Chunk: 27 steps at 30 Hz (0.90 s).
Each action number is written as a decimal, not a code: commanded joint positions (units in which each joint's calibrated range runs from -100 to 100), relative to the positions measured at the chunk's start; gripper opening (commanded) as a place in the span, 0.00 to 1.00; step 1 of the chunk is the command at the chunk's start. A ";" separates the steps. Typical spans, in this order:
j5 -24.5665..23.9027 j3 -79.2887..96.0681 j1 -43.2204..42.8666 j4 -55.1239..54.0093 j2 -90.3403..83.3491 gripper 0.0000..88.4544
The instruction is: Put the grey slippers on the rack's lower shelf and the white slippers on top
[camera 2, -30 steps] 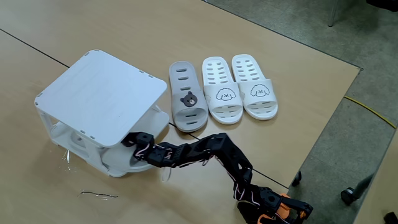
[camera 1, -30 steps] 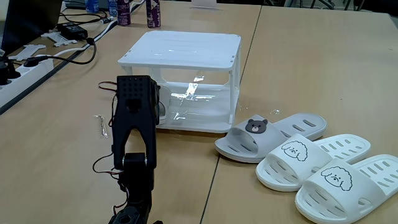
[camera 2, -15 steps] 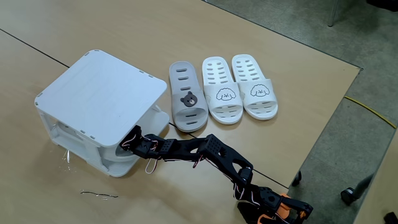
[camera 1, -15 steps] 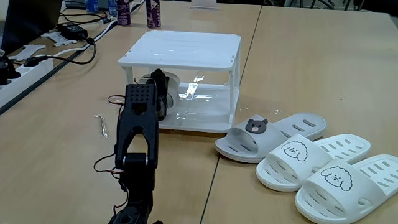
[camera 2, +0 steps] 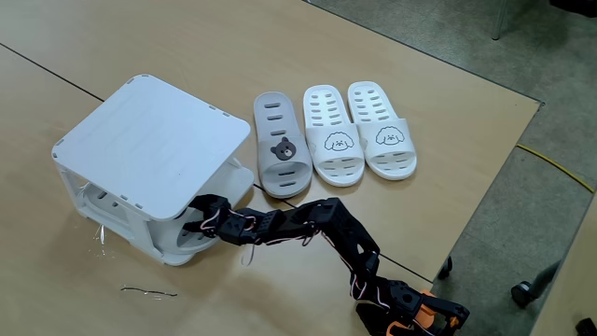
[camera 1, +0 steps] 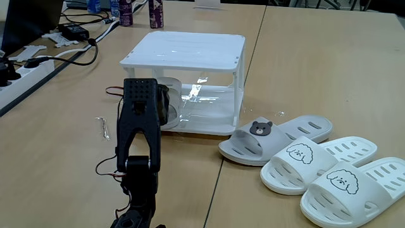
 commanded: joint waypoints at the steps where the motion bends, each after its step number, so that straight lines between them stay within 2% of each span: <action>1: 0.42 8.05 0.60 -0.63 -13.94 0.34; 7: 0.42 27.36 0.60 -2.27 -32.20 0.33; 8: 0.42 31.06 0.60 -2.61 -35.73 0.29; 12: 0.42 46.39 0.69 -2.61 -49.11 0.02; 15: 0.42 58.48 0.60 -7.10 -55.92 0.01; 18: 0.42 68.95 0.52 -17.88 -56.43 0.01; 22: 0.42 78.24 0.60 -30.40 -49.95 0.01; 27: 0.42 78.78 2.25 -40.66 -36.99 0.02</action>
